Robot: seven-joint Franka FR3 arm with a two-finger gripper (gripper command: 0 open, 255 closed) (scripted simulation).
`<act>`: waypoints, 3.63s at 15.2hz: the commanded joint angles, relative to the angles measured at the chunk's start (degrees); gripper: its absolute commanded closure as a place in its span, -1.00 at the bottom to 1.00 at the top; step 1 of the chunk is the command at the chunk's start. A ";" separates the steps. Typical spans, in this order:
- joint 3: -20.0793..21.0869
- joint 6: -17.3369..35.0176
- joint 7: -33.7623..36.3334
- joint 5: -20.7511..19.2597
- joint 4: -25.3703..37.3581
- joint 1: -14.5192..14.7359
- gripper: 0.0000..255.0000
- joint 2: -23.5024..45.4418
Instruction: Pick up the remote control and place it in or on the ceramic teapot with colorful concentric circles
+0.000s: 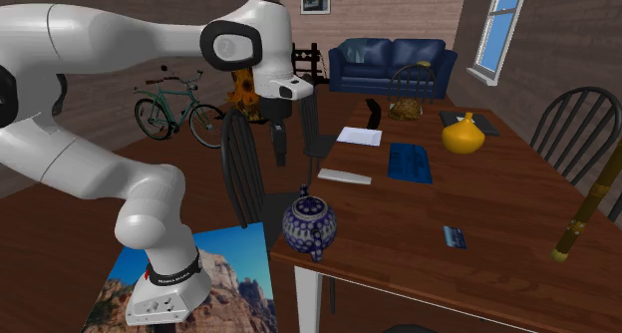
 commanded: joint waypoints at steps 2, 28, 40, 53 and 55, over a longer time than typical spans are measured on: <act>1.14 1.41 1.73 0.74 -0.21 0.11 -1.00 1.19; 21.64 27.53 48.09 -5.00 25.43 0.40 -1.00 54.39; 19.86 30.76 56.95 -11.05 35.96 3.98 -1.00 69.48; 19.72 31.73 57.13 -11.33 35.53 4.07 1.00 70.06; 19.72 31.73 57.13 -11.33 35.54 4.07 1.00 70.07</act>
